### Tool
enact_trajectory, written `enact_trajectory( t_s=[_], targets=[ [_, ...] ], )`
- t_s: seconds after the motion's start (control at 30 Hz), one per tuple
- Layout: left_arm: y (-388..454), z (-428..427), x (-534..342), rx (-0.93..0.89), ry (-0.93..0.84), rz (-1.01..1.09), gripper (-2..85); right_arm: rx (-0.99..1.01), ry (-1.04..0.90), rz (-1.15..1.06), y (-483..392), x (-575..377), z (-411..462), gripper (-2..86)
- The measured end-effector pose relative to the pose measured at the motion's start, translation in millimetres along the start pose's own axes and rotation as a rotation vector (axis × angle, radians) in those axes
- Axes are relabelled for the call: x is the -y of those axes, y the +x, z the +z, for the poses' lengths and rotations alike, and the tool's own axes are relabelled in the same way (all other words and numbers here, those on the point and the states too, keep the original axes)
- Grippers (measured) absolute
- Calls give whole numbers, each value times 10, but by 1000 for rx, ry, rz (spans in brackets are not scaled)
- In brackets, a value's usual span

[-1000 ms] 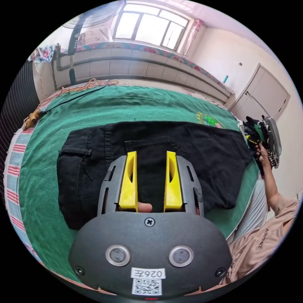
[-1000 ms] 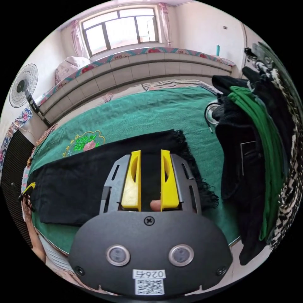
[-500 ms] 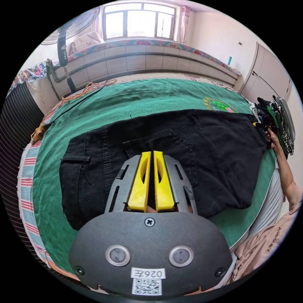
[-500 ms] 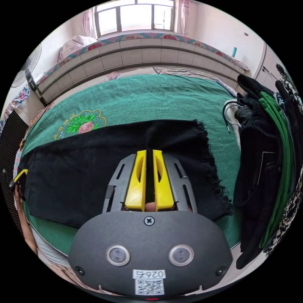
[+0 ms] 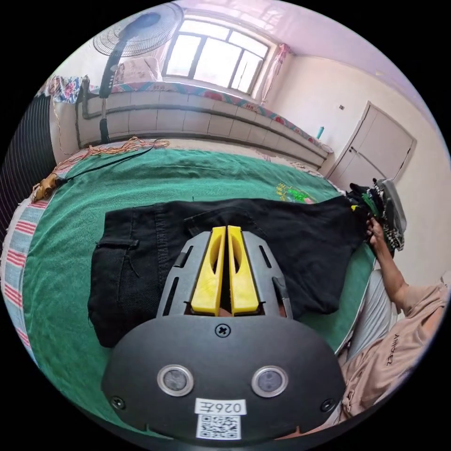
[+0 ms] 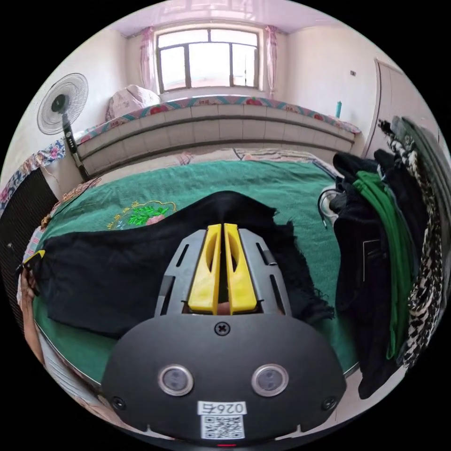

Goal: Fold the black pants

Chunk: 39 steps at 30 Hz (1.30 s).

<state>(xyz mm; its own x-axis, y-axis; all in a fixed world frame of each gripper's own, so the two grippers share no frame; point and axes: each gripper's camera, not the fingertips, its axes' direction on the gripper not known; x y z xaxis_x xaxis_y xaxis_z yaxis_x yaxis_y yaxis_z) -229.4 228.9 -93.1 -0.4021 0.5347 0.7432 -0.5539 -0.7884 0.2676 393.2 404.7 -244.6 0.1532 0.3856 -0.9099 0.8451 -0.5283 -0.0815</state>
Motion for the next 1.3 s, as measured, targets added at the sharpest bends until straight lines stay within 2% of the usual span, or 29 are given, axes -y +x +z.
enact_trajectory(
  t_s=[0.07, 0.17, 0.3, 0.43, 0.53, 0.6, 0.67, 0.73, 0.8, 0.87, 0.97, 1.1, 1.17, 1.27, 1.3],
  targets=[
    [-137, -129, -87, -113, 34, -8, -6, 50, 66, -28, -75, 22, -528, -16],
    [-255, -373, -258, -279, 73, 5, -6, 258, 145, -25, 147, -30, -1574, -16],
    [-227, -758, -464, -354, 110, 95, -6, 540, 255, -1, 866, -432, -3005, -15],
    [-76, -1147, -1011, -329, 27, 252, -6, 525, 244, -7, 1359, -1177, -3829, -15],
    [-329, -1297, -1397, -362, 4, 158, -7, 405, 101, 33, 1621, -1613, -3787, -14],
    [-633, -1456, -1596, -372, 88, 32, -8, 390, 43, 92, 1843, -1702, -3486, -9],
    [-1094, -1778, -1899, -353, 320, -153, -8, 336, 65, 167, 2032, -1641, -3339, -4],
    [-1388, -1944, -2084, -319, 458, -289, -5, 296, 112, 222, 2196, -1512, -3224, 4],
    [-1557, -1987, -2090, -223, 473, -342, 2, 275, 139, 243, 2314, -1198, -2872, 10],
    [-1679, -1803, -1790, -57, 336, -331, 77, 241, 94, 216, 2301, -834, -2382, 17],
    [-1926, -1272, -1203, 17, 126, -326, 173, 132, -17, 157, 2188, -134, -1237, 39],
    [-2242, -756, -561, 56, 21, -350, 203, -14, -191, 68, 2133, 844, 647, 97],
    [-2412, -437, -239, 144, -39, -369, 219, -36, -255, 77, 2266, 1168, 1437, 137],
    [-2640, 211, -24, 210, -290, -382, 225, 57, -374, 190, 2657, 1436, 2668, 170],
    [-2635, 273, 6, 251, -306, -382, 225, 60, -425, 223, 2716, 1414, 3081, 162]
  ],
)
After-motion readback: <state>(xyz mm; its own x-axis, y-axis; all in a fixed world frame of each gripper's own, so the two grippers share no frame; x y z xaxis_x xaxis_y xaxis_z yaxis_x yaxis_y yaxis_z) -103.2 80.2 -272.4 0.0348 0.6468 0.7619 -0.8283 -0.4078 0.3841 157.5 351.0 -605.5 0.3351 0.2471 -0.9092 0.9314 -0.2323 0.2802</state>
